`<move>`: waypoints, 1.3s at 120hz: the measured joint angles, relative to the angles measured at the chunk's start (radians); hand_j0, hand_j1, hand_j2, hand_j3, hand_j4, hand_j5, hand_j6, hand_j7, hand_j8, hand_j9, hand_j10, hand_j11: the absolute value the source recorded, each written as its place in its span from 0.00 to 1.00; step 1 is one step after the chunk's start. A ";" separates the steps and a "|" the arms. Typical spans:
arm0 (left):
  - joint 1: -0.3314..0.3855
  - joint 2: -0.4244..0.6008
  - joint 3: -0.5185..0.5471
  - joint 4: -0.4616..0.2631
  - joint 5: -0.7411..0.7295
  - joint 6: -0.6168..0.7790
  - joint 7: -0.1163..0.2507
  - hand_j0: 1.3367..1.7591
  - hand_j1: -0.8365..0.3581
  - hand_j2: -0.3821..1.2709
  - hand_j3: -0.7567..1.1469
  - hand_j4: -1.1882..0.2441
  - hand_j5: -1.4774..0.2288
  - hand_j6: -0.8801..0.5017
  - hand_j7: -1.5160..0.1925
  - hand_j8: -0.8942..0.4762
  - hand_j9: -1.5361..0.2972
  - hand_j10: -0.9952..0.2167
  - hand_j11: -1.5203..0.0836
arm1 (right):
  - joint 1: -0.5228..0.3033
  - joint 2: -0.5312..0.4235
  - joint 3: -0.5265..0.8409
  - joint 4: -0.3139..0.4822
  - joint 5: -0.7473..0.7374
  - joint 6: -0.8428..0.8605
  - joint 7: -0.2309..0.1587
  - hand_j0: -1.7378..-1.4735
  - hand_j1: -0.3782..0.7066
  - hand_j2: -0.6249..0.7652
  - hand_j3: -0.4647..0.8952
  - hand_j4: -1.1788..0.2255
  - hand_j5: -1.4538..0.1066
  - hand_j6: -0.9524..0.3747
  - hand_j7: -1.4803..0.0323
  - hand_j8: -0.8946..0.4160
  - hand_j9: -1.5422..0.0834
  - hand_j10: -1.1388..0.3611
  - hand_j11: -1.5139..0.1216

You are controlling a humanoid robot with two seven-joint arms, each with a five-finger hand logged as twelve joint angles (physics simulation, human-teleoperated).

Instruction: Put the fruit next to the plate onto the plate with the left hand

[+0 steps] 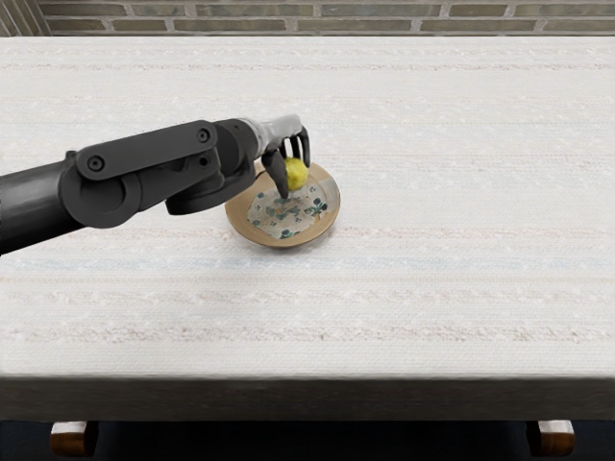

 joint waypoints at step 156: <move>0.279 0.367 -0.413 -0.404 -0.698 -0.050 0.000 0.76 0.98 0.23 0.40 0.82 0.85 0.62 0.87 0.64 0.83 0.81 0.93 | 0.003 0.000 -0.001 0.000 -0.001 0.001 0.000 0.30 0.03 0.45 0.34 0.84 0.93 0.72 0.98 0.68 0.95 0.76 0.93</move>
